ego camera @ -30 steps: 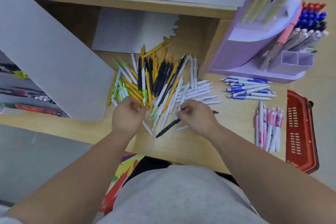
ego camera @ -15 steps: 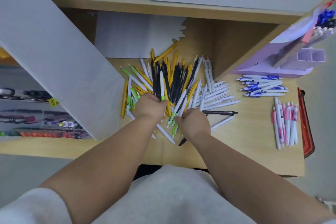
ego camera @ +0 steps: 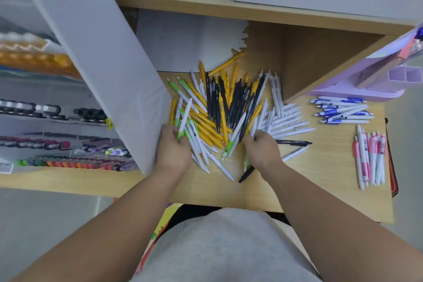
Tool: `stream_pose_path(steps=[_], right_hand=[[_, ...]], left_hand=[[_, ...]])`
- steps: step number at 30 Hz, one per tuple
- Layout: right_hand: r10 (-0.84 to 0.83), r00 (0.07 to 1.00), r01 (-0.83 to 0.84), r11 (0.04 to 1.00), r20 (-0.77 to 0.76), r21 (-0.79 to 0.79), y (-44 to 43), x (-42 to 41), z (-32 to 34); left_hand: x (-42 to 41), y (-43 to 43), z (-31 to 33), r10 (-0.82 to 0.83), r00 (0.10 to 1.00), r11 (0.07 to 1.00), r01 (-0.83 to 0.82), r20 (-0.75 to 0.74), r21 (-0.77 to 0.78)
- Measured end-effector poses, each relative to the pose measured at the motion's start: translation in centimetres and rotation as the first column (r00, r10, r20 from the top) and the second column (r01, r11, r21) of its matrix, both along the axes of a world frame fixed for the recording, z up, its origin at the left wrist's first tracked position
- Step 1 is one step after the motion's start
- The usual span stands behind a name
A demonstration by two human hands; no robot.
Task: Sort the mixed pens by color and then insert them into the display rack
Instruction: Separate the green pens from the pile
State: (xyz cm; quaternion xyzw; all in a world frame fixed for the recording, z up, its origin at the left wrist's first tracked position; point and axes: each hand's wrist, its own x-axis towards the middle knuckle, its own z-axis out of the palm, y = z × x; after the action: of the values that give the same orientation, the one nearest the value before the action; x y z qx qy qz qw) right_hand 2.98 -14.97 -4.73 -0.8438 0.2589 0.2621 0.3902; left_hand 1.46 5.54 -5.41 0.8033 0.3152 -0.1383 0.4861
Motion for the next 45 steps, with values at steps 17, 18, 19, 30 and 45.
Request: stream_pose_path(steps=[17,18,19,30,45], right_hand=[[0.022,0.999,-0.024,0.999,0.038,0.049,1.7,1.2,0.4],[0.026,0.999,-0.029,0.997,0.036,0.073,1.5,1.0,0.7],[0.04,0.999,-0.043,0.994,0.033,0.096,1.3,0.8,0.9],[0.19,0.98,-0.197,0.955,0.055,0.222,5.2,1.8,0.9],[0.348,0.93,-0.343,0.937,0.121,-0.059,9.8,1.7,-1.7]], left_hand=[[2.2,-1.1,-0.8,0.083,0.986,0.996,-0.076,-0.143,0.053],[2.1,-1.1,-0.8,0.091,0.984,0.996,-0.088,-0.156,0.023],[2.1,-1.1,-0.8,0.098,0.981,0.995,-0.101,-0.168,-0.01],[-1.4,-0.5,0.5,0.178,0.976,0.903,-0.214,-0.13,-0.372],[-3.4,-0.1,-0.9,0.241,0.948,0.871,-0.305,-0.207,-0.385]])
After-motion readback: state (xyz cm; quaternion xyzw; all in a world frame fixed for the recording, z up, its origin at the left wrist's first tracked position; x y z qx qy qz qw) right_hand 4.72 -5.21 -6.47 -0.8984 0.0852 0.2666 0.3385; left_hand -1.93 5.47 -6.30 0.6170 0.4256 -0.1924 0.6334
